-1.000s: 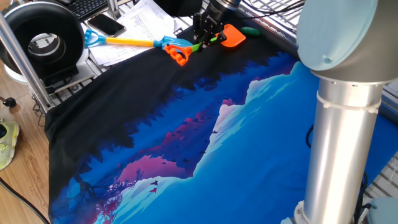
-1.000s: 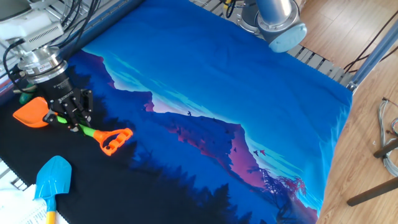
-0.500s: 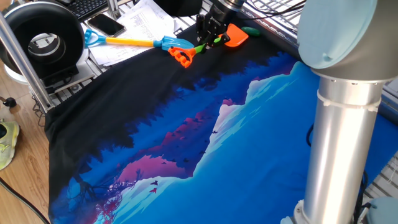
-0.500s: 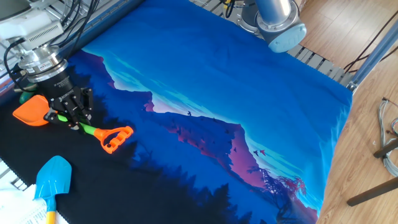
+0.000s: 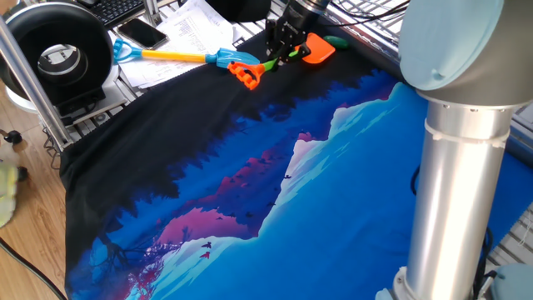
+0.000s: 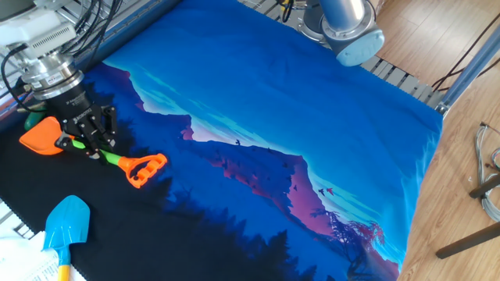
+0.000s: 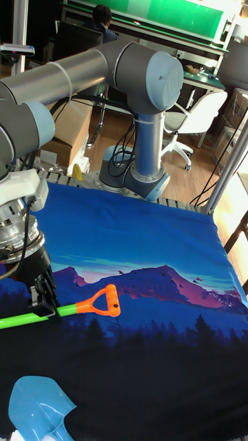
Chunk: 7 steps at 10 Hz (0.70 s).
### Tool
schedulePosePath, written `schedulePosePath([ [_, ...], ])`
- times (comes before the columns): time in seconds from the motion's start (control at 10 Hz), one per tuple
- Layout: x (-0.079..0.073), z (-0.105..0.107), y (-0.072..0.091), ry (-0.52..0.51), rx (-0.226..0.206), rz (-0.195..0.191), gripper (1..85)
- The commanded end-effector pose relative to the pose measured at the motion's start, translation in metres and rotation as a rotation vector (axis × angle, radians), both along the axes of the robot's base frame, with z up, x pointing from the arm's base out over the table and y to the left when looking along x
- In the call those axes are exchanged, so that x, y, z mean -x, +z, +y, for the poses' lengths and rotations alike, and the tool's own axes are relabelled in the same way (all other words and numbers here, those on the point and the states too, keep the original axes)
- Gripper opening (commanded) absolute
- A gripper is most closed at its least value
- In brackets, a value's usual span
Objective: Use a shovel to scoop up an object
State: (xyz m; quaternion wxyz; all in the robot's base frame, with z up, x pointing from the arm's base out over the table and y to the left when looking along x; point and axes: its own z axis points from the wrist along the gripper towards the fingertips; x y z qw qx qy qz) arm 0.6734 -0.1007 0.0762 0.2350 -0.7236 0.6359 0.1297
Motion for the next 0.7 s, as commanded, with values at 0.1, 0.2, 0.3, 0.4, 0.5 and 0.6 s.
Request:
schedulePosePath([
  [0.1, 0.006, -0.006, 0.008, -0.038, -0.068, 0.012, 1.3],
  [0.2, 0.008, -0.009, 0.006, -0.034, -0.074, 0.009, 1.3],
  [0.3, 0.01, -0.013, 0.006, -0.027, -0.068, 0.007, 1.3],
  [0.4, 0.012, -0.018, 0.004, -0.019, -0.055, 0.005, 1.3],
  [0.5, 0.013, -0.021, 0.001, -0.017, -0.042, 0.003, 1.3],
  [0.6, 0.015, -0.024, -0.002, -0.006, -0.031, 0.006, 1.3],
])
